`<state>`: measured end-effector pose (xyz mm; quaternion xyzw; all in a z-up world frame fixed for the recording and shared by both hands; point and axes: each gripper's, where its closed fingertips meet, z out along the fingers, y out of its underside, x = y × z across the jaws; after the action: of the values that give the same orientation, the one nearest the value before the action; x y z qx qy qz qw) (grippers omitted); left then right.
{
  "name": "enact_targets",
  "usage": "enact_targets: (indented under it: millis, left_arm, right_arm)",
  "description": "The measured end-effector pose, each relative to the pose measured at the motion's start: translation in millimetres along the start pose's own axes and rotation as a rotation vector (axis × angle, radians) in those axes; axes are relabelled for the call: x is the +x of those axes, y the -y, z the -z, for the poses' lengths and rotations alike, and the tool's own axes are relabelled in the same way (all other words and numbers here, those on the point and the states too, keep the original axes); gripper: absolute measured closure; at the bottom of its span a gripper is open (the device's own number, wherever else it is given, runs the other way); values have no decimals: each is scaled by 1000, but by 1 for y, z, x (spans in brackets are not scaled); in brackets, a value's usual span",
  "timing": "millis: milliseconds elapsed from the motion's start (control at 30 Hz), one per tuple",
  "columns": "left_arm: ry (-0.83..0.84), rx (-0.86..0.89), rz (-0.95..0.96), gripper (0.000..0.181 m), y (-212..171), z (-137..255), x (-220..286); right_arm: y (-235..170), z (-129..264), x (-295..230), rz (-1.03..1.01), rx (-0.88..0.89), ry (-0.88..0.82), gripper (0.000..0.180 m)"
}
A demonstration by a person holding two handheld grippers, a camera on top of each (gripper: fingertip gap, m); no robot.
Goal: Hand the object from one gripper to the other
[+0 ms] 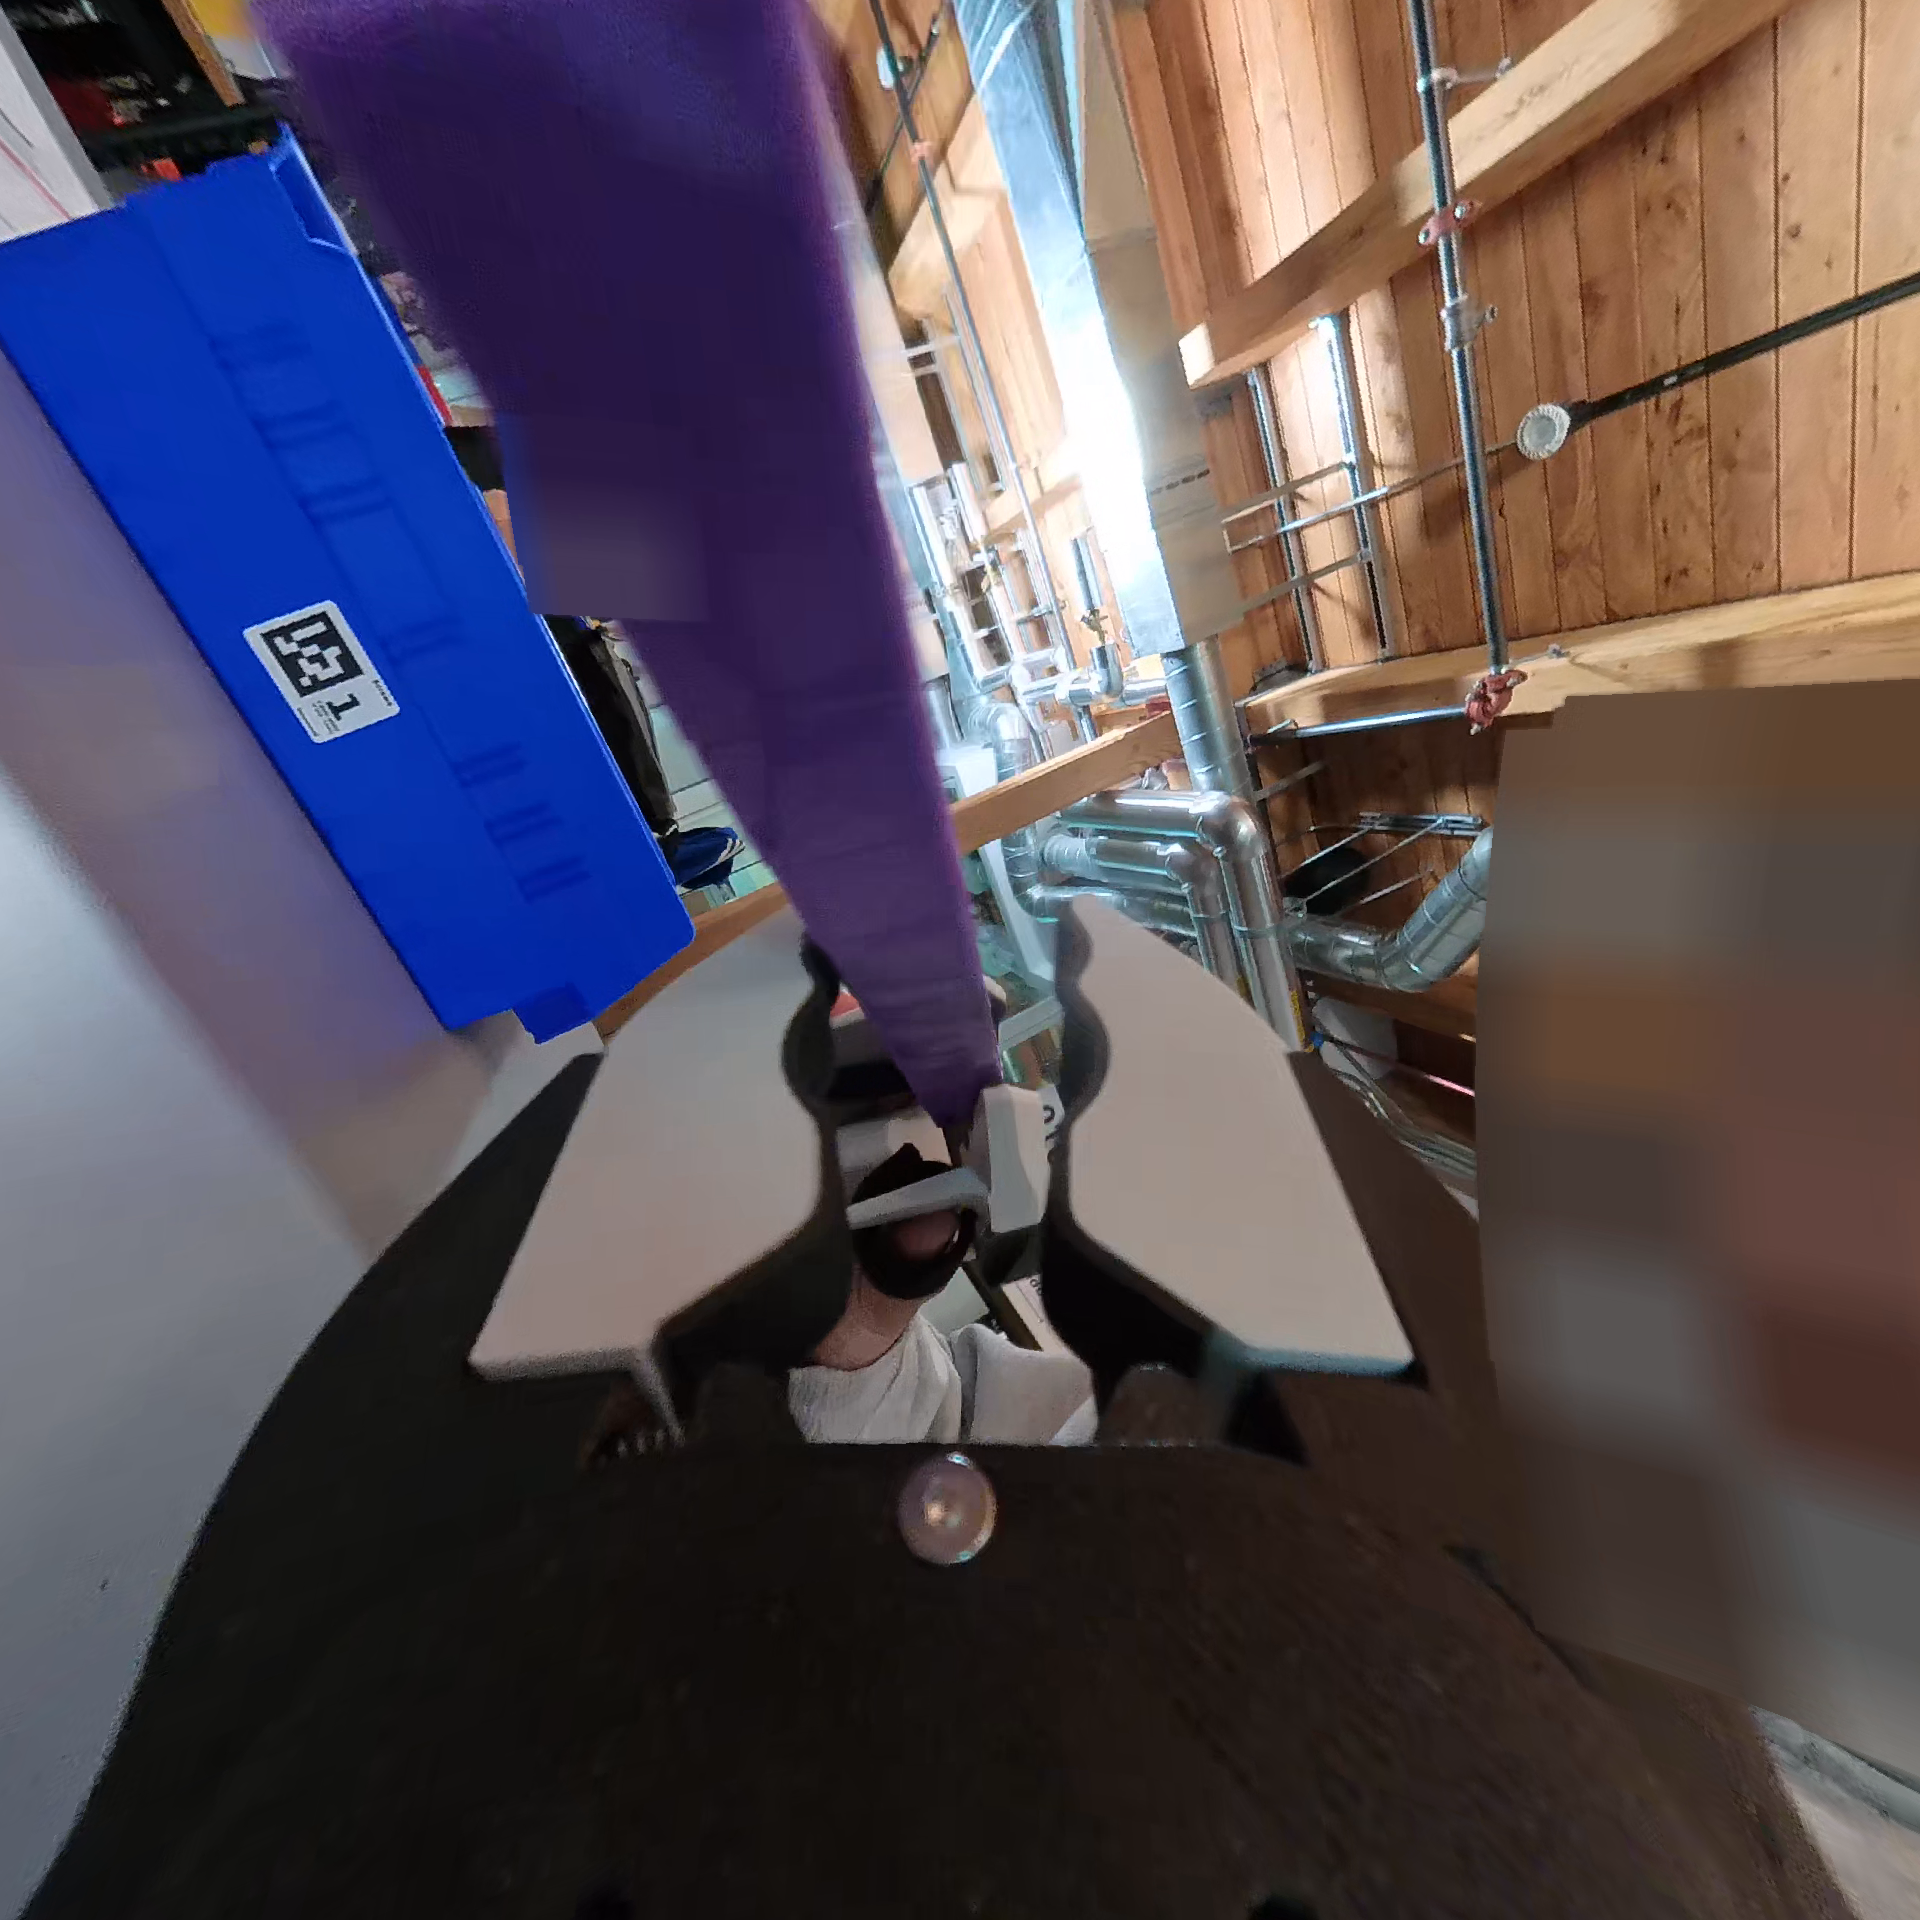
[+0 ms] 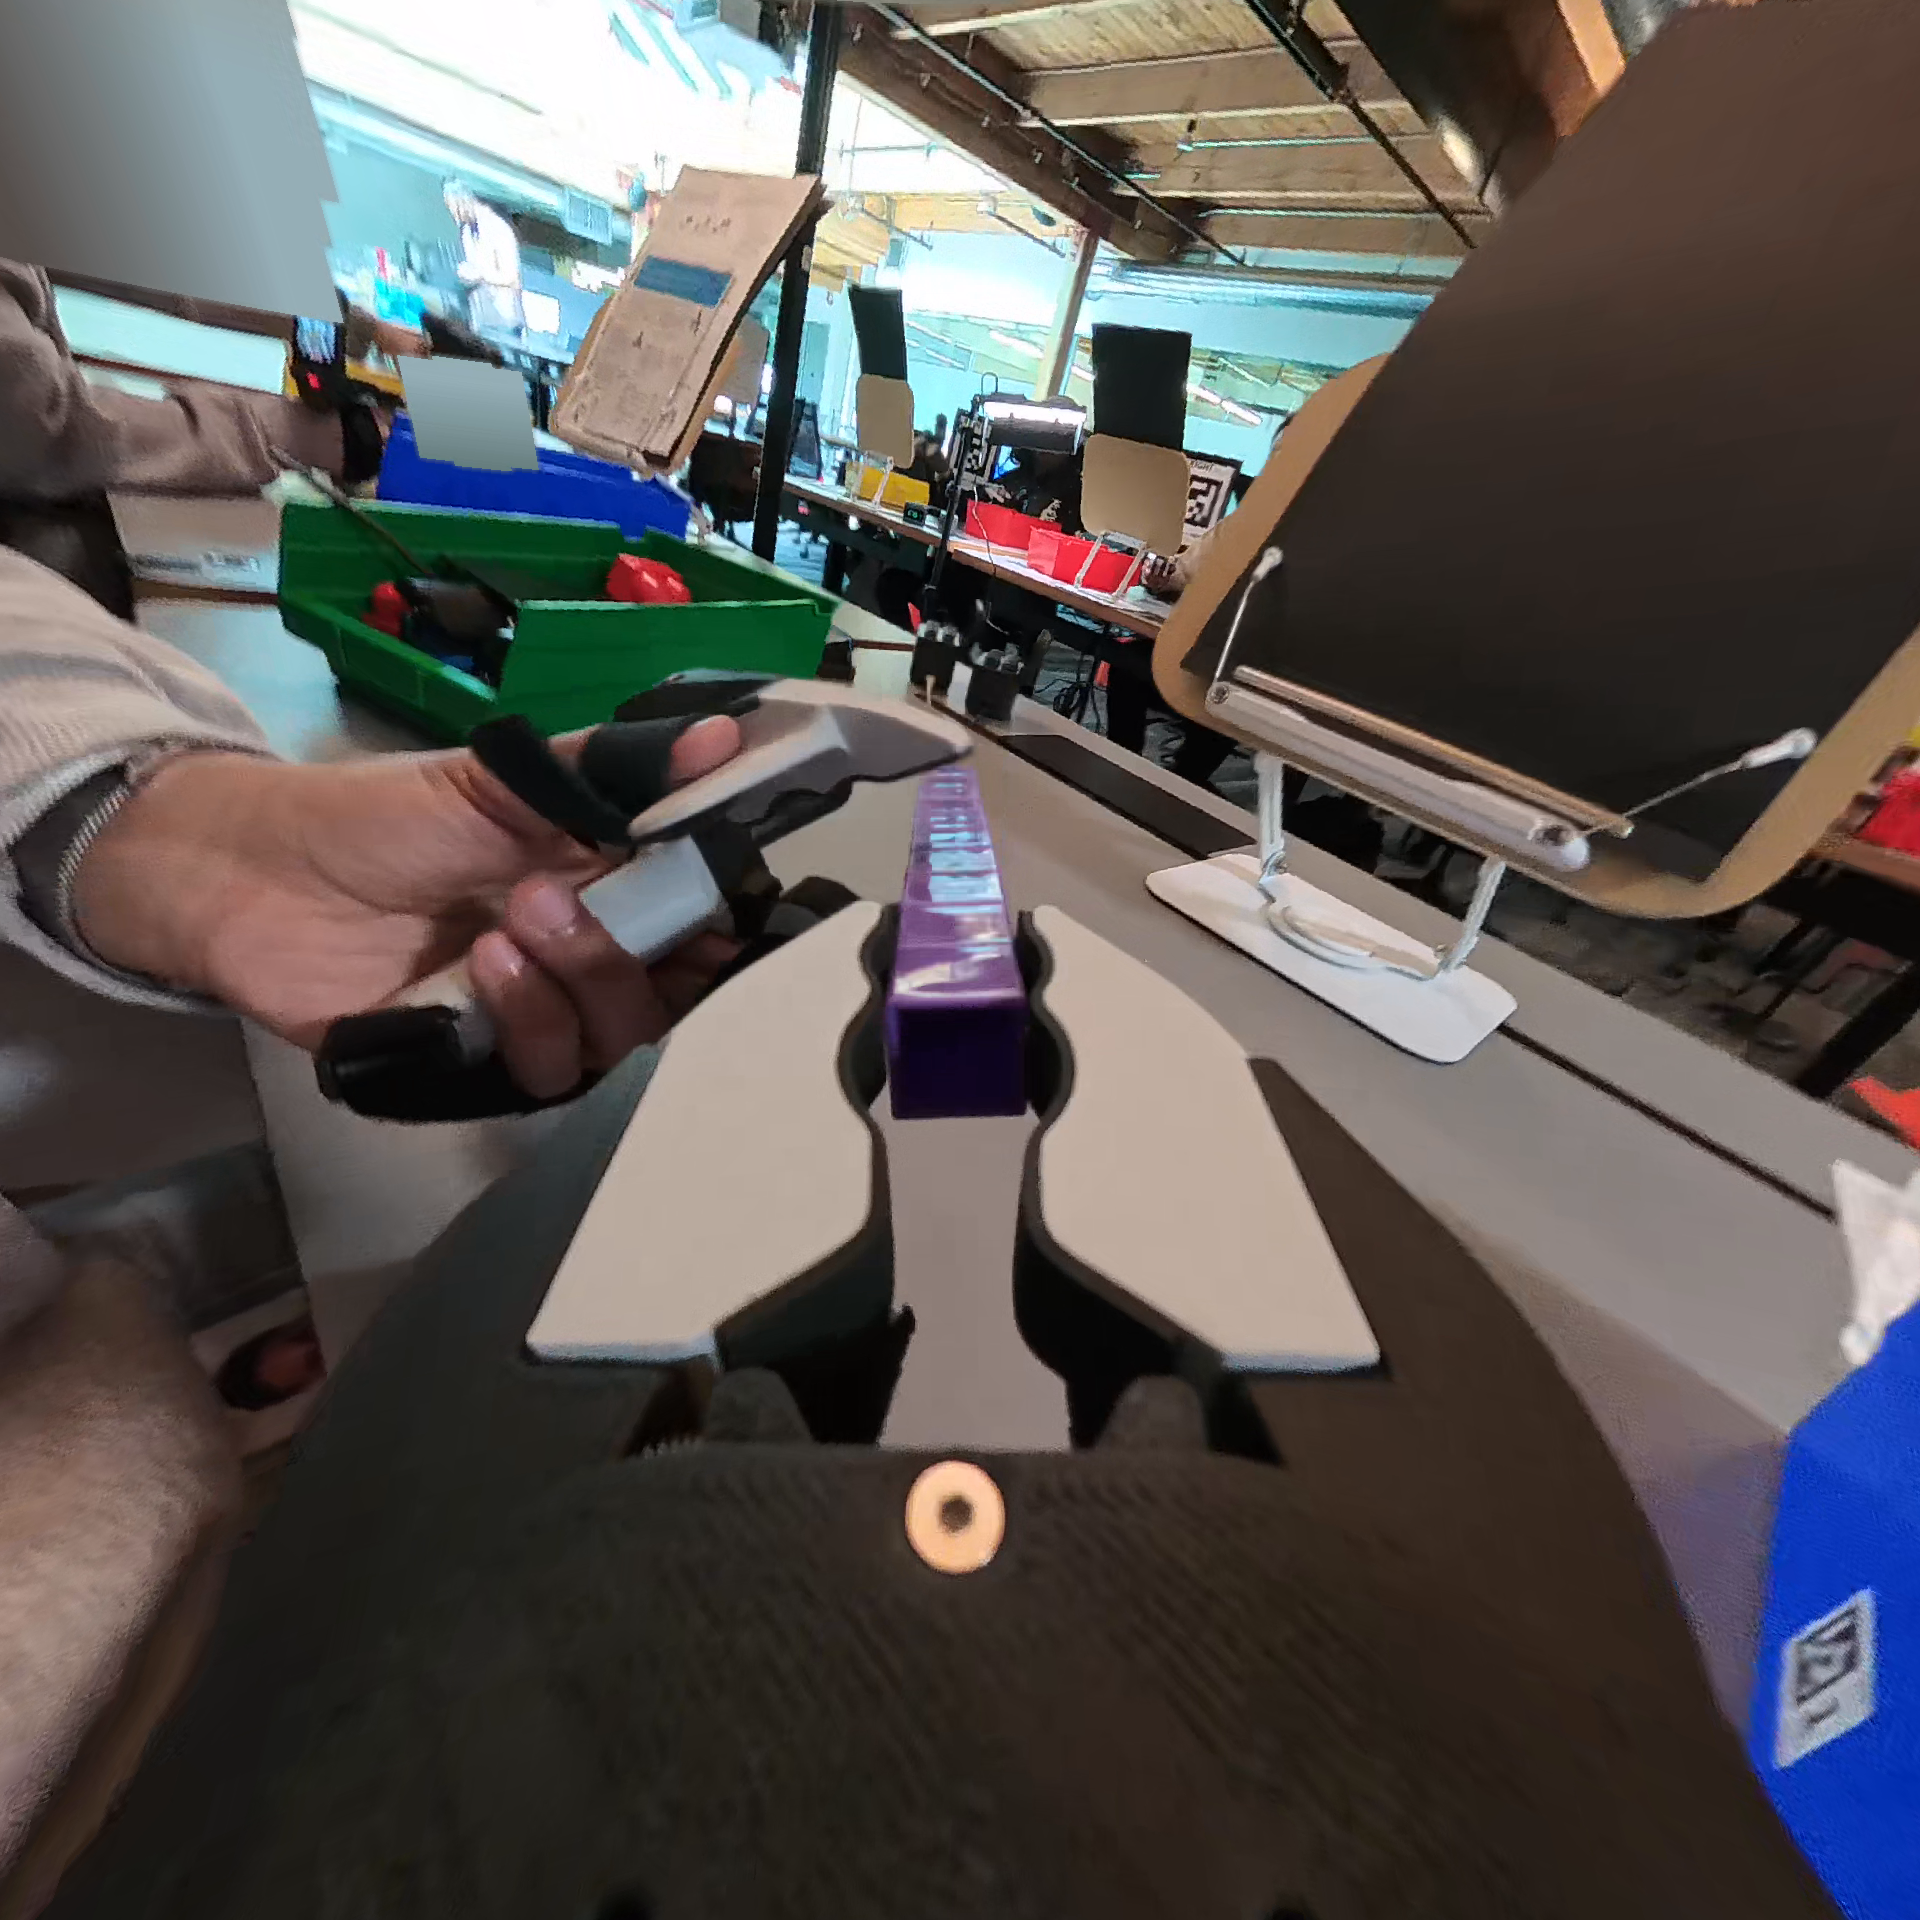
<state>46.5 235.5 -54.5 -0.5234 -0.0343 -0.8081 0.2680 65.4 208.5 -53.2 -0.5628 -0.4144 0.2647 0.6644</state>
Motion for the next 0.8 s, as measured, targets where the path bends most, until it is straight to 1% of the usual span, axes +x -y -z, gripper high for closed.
enact_targets:
  millis: [33,100,167,233,300,367,433,500,633,700,733,800]
  left_arm:
    - [2,-4,-17,130,-1,-2,0]
    - [16,-14,-73,109,-3,-6,0]
    - [12,-35,-154,95,-6,-9,1]
    - [15,-76,-244,88,-9,-10,0]
    - [9,-97,-313,87,-7,-9,-1]
    - [-18,-100,-344,89,-1,-7,3]
    - [-62,-133,-386,97,4,-4,9]
    - [-82,-197,-473,107,9,2,13]
    - [-97,-233,-655,115,27,13,28]
    - [-120,-257,-689,131,29,17,36]
    - [-127,-277,-693,135,28,18,38]
    - [-123,-316,-700,134,24,18,37]
  right_arm:
    - [2,2,4,-48,10,3,157]
    - [6,6,13,-176,43,17,157]
    - [9,11,23,-338,91,41,157]
    - [13,18,34,-500,155,76,157]
    - [15,24,44,-633,210,110,158]
    - [17,30,51,-714,246,148,158]
    - [19,34,53,-751,262,189,158]
    - [20,36,52,-766,254,239,158]
    - [18,38,50,-746,221,278,158]
    - [17,37,49,-755,217,293,158]
    - [16,36,48,-763,211,303,158]
    - [12,34,44,-769,191,323,158]
